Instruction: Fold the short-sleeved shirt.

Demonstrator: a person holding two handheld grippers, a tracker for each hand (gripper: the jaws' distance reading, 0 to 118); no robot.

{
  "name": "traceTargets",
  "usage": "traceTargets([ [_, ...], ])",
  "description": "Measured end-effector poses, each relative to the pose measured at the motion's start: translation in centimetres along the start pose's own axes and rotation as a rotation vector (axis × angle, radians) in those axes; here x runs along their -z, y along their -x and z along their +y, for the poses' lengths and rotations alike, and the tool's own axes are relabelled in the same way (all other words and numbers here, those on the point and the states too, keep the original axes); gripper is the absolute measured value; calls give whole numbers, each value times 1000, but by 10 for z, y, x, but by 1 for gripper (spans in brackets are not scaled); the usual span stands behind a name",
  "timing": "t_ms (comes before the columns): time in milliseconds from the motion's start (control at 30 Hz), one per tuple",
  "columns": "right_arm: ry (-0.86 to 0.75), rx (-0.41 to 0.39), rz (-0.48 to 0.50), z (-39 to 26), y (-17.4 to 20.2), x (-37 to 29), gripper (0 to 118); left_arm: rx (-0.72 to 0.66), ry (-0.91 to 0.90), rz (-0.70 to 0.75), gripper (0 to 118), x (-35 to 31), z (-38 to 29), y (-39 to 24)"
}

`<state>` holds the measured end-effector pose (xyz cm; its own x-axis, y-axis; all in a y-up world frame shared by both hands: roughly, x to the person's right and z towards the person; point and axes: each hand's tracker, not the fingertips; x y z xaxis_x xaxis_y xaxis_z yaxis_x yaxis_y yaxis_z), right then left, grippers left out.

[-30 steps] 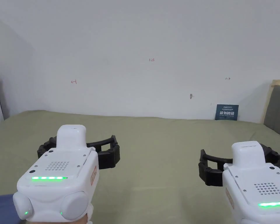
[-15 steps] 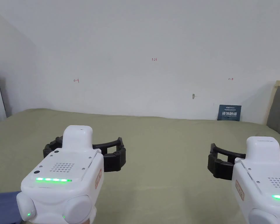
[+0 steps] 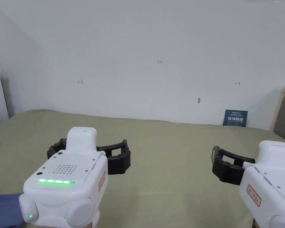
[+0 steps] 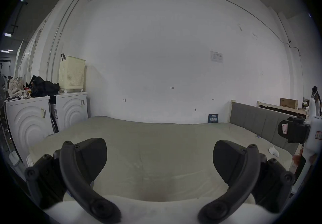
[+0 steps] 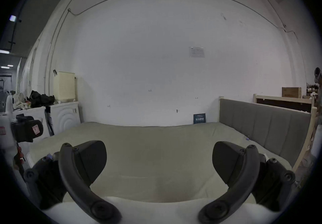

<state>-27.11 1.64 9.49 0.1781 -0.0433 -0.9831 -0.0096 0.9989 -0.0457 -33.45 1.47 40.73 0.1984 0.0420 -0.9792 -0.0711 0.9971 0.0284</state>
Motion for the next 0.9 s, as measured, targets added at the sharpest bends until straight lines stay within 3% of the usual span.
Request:
traceTargets([
  [133,4,-19,11,8,2,-3,118,-7,3,-7,118,1,2,0],
  [233,-51,-60,-80,5,9,-8,118,-1,5,-15,118,1,3,-1],
  [367,-19,-26,28,10,7,-8,118,15,15,-21,118,0,2,-3],
  [500,-25,-59,2,11,10,-9,118,2,19,-31,118,-1,3,-3],
  [633,-36,-17,8,11,8,-11,118,10,9,-25,118,-1,5,-3],
  [767,41,77,18,7,1,-2,118,2,-3,-37,118,-2,8,-3],
  [900,33,74,53,4,-4,-3,118,11,-2,-36,118,-5,11,-6],
])
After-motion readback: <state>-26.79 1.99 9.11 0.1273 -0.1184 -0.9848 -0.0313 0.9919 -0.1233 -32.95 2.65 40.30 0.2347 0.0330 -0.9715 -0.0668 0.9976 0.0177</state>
